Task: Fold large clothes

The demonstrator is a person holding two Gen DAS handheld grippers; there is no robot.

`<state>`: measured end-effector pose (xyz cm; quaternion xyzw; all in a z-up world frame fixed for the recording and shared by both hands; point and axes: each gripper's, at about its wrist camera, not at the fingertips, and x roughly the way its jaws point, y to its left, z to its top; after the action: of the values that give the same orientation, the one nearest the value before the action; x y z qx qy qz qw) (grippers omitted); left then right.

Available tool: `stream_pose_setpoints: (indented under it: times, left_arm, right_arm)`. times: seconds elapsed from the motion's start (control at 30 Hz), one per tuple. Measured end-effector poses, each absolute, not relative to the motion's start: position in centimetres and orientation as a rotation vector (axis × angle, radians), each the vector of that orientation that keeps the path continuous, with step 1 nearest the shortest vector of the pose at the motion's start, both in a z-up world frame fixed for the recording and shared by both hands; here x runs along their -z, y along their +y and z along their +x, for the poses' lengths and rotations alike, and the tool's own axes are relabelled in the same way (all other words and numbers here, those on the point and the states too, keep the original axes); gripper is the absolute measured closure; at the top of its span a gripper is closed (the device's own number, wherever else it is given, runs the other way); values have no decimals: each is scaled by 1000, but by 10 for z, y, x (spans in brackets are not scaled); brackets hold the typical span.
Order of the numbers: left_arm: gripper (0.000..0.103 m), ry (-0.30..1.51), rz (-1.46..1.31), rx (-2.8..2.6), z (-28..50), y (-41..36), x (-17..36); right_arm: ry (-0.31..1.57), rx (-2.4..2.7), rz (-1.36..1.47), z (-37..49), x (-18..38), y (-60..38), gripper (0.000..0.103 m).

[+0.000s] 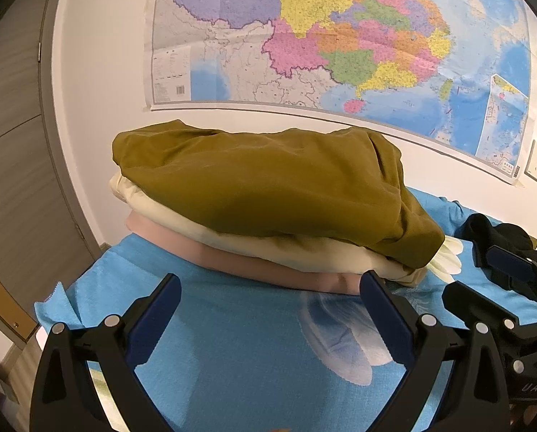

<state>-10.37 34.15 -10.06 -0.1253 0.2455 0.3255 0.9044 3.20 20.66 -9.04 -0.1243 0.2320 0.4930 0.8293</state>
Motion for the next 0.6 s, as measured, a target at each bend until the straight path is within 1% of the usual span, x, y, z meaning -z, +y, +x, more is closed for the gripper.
stream_pose_setpoints:
  times: [0.6]
  left_arm:
    - [7,512,-250,-674,-104,339,100]
  right_arm:
    - [487,-1052,-268,31,90,206,6]
